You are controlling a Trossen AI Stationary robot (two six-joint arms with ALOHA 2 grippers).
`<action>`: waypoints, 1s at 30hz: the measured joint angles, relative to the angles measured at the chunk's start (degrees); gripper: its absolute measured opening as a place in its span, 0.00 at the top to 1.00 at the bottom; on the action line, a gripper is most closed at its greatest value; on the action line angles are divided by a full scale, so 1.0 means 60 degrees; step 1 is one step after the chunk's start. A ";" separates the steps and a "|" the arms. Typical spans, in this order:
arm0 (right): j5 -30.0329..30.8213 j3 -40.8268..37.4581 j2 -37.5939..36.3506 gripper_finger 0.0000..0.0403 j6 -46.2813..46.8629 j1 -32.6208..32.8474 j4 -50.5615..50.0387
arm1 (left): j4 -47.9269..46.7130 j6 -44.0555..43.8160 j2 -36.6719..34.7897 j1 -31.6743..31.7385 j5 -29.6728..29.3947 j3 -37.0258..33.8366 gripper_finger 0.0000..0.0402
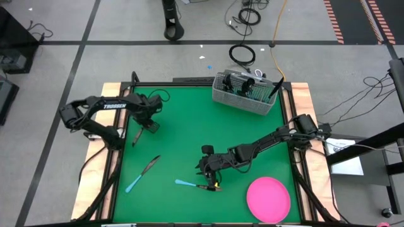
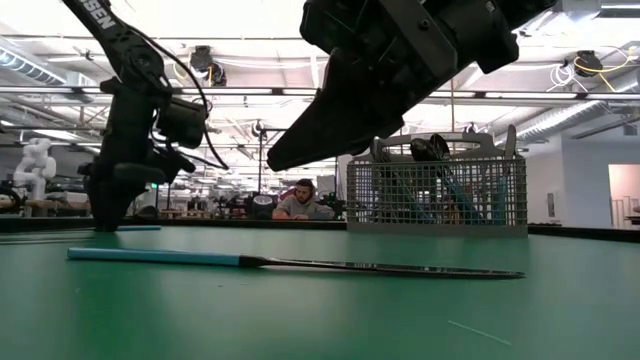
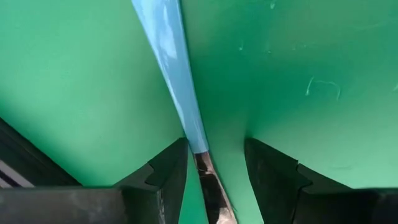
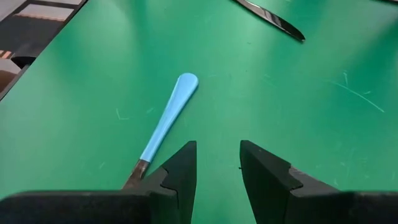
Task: Sort silverware
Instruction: Put the blue table knife into the silverware basket
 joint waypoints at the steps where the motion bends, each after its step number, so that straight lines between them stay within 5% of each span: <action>1: -0.0004 0.0000 0.0000 0.72 0.0003 0.0004 -0.0003 | -0.0008 0.0088 0.0000 0.0046 0.0082 0.0000 0.60; 14: 0.0000 0.0000 0.0000 0.72 0.0004 0.0000 0.0003 | -0.0016 0.0366 0.0011 0.0255 0.0244 -0.0022 0.96; 24: 0.0001 0.0000 -0.0027 0.72 0.0004 0.0000 -0.0115 | 0.0086 0.0661 -0.0128 0.0115 0.0364 0.0108 0.97; 30: 0.0004 -0.0007 -0.0084 0.72 0.0109 -0.0004 -0.0381 | 0.0489 0.0841 -0.0509 -0.0313 0.1570 0.0558 0.99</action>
